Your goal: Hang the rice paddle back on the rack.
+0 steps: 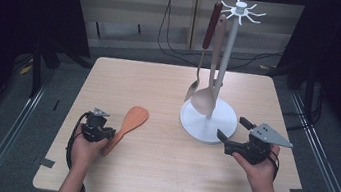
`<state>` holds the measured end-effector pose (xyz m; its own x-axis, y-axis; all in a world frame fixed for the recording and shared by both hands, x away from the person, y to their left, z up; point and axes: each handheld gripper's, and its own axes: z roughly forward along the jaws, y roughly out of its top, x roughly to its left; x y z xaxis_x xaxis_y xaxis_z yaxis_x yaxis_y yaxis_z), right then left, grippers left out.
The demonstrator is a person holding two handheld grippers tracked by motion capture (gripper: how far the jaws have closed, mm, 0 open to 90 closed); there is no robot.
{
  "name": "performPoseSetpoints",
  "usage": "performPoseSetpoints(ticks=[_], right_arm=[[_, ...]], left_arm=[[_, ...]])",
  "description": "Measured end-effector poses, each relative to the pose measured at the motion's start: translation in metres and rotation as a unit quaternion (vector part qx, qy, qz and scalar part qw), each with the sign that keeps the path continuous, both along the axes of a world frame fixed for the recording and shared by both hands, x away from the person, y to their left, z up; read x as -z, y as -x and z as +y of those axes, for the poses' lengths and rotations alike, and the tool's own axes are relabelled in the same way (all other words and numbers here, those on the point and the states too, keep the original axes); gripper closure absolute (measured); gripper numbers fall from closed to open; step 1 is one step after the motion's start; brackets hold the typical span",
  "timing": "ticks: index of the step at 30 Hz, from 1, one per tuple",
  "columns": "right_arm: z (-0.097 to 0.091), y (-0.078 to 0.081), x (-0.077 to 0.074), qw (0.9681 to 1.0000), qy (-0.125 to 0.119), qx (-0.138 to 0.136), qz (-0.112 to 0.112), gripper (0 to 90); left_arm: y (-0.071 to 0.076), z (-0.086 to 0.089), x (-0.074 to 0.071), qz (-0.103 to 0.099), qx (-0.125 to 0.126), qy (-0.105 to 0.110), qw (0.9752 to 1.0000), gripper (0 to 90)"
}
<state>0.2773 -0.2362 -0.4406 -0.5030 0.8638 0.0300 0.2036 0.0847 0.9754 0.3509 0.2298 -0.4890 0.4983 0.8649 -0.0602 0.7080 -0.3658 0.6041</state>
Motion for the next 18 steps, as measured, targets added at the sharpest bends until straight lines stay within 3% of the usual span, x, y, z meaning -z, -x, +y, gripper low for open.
performPoseSetpoints(ticks=[9, 18], right_arm=[[0.004, -0.002, -0.001, 1.0, 0.0, -0.006, 0.0, 9.0], [0.007, -0.003, 0.0, 0.9999, 0.0, -0.011, 0.004, 9.0]], left_arm=[[0.011, -0.03, -0.002, 0.009, 0.065, -0.011, 0.9978, 80.5], [0.018, -0.05, -0.002, 0.009, 0.108, 0.001, 0.9942, 81.1]])
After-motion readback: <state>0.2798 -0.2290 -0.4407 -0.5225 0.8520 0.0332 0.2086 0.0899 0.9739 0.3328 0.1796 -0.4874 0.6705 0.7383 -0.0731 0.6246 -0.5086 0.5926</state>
